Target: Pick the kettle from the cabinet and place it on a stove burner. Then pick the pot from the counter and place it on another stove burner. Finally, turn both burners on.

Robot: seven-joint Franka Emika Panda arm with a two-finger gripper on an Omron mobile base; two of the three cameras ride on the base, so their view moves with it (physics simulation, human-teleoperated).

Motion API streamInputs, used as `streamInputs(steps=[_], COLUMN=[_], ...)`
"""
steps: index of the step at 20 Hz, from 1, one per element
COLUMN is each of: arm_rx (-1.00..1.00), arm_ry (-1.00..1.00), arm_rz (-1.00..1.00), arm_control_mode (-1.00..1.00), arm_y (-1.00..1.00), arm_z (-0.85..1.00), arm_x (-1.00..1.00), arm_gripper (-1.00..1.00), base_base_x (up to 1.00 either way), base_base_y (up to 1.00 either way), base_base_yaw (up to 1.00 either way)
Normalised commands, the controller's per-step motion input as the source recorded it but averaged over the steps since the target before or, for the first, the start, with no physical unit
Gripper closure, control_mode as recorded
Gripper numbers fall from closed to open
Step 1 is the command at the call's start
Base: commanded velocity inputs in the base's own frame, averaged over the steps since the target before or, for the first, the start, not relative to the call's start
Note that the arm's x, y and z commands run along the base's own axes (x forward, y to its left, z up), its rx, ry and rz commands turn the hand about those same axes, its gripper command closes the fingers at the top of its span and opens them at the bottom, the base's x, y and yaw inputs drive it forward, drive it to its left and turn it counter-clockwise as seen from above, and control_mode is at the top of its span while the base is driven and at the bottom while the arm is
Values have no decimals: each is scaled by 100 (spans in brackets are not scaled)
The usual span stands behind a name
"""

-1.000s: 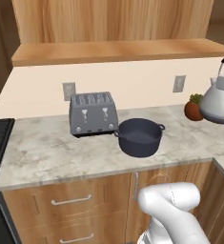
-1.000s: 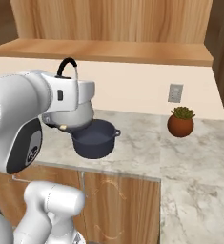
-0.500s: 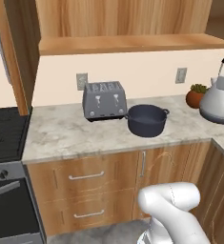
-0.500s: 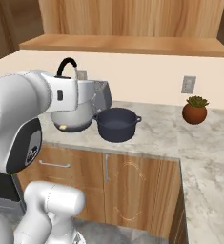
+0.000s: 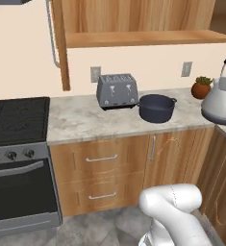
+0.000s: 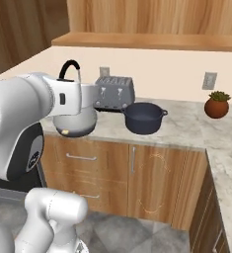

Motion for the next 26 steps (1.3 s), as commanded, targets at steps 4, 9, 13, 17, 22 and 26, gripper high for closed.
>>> streamInputs(steps=[4, 9, 13, 17, 22, 26], arm_rx=[0, 0, 0, 0, 0, 0], arm_ry=[0, 0, 0, 0, 0, 0], arm_rz=[0, 0, 0, 0, 0, 0], arm_control_mode=[100, 100, 100, 100, 100, 100], arm_y=[0, 0, 0, 0, 0, 0], arm_z=[0, 0, 0, 0, 0, 0], arm_x=[0, 0, 0, 0, 0, 0], arm_gripper=[100, 100, 100, 100, 100, 100], base_base_x=[-50, -48, -47, -47, -40, -17], base_base_y=[68, 73, 80, 81, 79, 79], base_base_yaw=[0, 0, 0, 0, 0, 0])
